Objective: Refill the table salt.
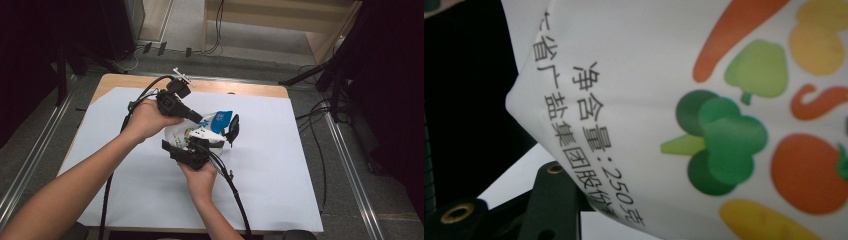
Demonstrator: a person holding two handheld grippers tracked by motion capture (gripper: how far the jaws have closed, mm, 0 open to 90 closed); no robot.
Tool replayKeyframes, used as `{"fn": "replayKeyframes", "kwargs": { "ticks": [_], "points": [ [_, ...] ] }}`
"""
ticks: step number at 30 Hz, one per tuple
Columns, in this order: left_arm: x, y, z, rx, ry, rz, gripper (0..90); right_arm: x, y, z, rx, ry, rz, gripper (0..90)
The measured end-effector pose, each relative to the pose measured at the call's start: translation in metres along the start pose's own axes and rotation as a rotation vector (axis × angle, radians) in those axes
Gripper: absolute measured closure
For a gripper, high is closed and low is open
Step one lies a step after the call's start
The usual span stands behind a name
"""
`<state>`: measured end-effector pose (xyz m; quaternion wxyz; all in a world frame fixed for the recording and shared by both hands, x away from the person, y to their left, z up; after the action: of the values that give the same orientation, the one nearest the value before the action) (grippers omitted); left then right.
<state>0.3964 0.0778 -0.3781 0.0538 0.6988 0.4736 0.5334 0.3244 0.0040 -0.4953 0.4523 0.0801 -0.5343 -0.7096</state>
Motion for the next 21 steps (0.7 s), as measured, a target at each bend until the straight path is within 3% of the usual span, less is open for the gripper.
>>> {"fn": "replayKeyframes", "kwargs": {
  "ticks": [13,21],
  "points": [
    [0.0009,0.0019,-0.0008,-0.002,-0.005,-0.014,90.0,0.0030,0.0059,0.0026,-0.046,0.066,-0.021,51.8],
    [0.0013,0.0001,0.0002,0.002,-0.005,-0.012,90.0,0.0018,0.0045,0.0009,-0.010,0.042,-0.003,51.8]
  ]
}}
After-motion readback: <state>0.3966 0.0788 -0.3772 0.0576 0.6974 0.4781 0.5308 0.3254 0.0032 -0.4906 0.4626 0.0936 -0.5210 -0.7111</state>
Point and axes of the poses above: each handheld gripper's, and its own axes: x roughly backward along the jaws, y roughly out of its top, z roughly to its left, the point moved 3 cm from there along -x, roughly forward along the jaws, and after that the axes turned 8 degrees about -y, right-handed, at the moved point
